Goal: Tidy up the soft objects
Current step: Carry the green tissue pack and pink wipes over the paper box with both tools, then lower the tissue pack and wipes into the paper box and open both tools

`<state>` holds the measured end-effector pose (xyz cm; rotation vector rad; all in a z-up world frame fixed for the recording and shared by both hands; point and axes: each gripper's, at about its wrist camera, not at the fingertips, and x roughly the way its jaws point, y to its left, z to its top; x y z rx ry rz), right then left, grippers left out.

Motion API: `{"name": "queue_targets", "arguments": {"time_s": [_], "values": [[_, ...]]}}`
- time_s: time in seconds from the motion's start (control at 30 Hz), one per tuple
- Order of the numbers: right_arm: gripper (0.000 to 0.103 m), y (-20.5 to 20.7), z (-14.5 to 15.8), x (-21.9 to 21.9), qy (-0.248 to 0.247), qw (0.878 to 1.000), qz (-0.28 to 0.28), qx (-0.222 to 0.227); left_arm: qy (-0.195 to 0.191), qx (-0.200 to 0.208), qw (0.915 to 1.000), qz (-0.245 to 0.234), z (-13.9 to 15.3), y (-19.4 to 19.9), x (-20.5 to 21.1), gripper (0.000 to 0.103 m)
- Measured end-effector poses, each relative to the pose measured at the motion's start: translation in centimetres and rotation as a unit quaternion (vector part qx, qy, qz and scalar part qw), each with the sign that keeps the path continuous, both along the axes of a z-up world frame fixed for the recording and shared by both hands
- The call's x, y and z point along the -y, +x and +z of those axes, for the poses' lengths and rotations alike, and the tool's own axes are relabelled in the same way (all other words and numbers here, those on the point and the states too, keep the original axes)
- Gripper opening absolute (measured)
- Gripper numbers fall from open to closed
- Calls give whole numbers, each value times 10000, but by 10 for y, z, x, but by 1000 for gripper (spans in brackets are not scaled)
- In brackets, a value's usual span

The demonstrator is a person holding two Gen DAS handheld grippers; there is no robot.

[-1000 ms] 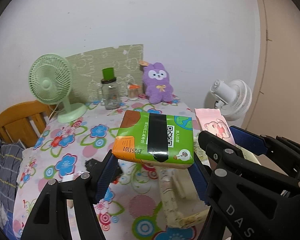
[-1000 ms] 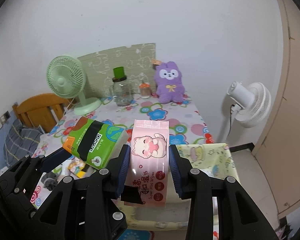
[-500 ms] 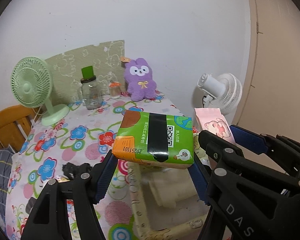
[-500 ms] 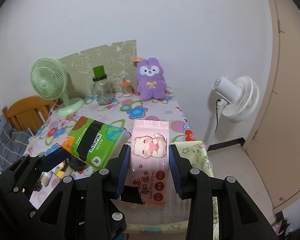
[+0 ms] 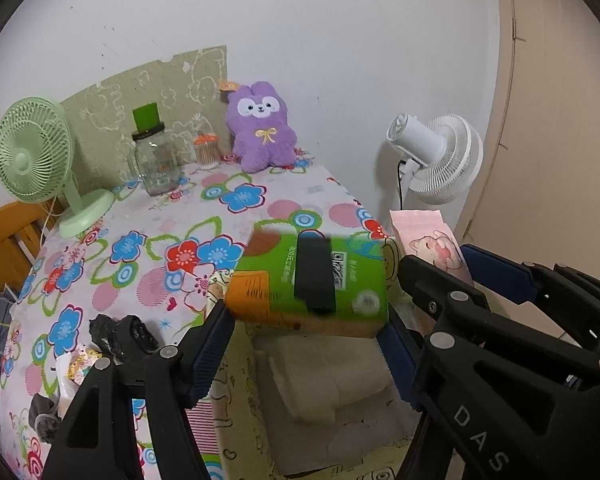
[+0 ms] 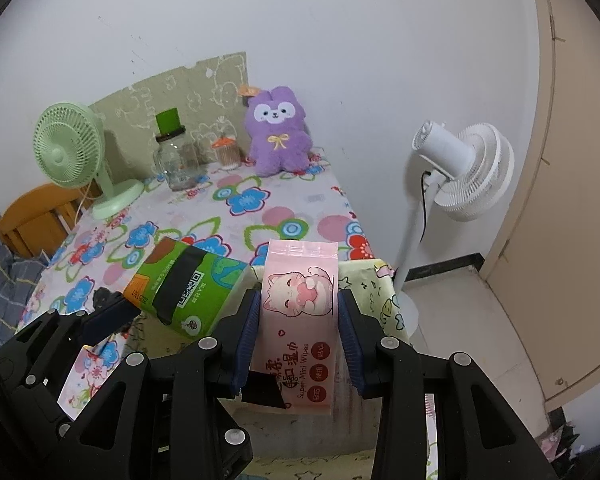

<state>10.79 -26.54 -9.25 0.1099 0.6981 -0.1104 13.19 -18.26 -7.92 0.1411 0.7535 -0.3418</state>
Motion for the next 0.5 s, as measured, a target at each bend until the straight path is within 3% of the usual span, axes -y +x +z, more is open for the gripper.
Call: {"name": "queue_targets", "arguments": {"time_s": [0.1,0.5], "values": [[42,4,-4,1,21,10000,24,-51,56,-90,9999,-6,-3,3,1,82],[42,22,-16,2,264,9992,218,-201,67,-304,9995,-52,-9,15,1,85]]}}
